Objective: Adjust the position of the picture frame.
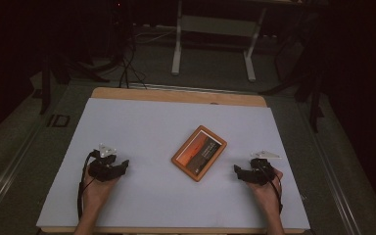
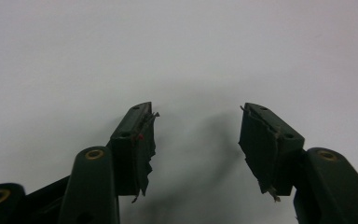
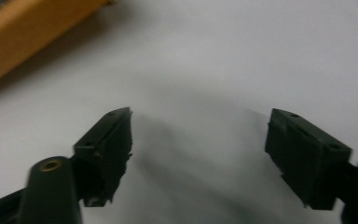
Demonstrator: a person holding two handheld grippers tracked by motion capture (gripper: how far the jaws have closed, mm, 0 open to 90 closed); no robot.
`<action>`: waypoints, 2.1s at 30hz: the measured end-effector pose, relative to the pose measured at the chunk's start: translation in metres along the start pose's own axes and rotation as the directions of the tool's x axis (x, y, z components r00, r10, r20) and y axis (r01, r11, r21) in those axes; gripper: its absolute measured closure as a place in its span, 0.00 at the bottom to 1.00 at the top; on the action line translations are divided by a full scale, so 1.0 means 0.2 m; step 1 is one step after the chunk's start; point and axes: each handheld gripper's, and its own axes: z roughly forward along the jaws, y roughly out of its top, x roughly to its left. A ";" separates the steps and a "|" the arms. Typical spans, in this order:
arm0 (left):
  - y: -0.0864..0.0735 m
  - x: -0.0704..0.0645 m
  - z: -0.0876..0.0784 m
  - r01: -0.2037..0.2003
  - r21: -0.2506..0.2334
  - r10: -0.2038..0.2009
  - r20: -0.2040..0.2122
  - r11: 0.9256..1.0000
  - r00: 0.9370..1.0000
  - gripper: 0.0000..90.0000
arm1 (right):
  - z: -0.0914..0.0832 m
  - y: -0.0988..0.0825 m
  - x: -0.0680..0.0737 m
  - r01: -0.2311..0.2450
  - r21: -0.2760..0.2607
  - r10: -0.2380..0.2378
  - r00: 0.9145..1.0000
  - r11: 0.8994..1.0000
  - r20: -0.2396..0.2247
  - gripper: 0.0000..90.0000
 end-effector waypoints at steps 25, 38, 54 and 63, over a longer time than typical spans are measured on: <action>0.04 -0.13 -0.03 -0.150 -0.016 0.150 0.155 0.989 0.976 0.56 | -0.06 0.00 0.10 0.041 -0.006 -0.041 0.997 0.999 -0.059 0.38; 0.14 -0.24 0.02 -0.236 -0.019 0.233 0.260 0.972 0.937 0.67 | -0.11 0.02 0.17 0.099 -0.046 -0.104 0.986 0.994 -0.128 0.81; 0.27 -0.34 0.12 -0.260 -0.062 0.267 0.277 0.964 0.923 0.83 | -0.11 0.06 0.24 0.102 -0.062 -0.110 0.984 0.993 -0.142 0.81; 0.36 -0.44 0.20 -0.278 -0.076 0.286 0.367 0.958 0.885 0.66 | -0.07 0.09 0.28 0.077 -0.036 -0.082 0.977 0.996 -0.196 0.58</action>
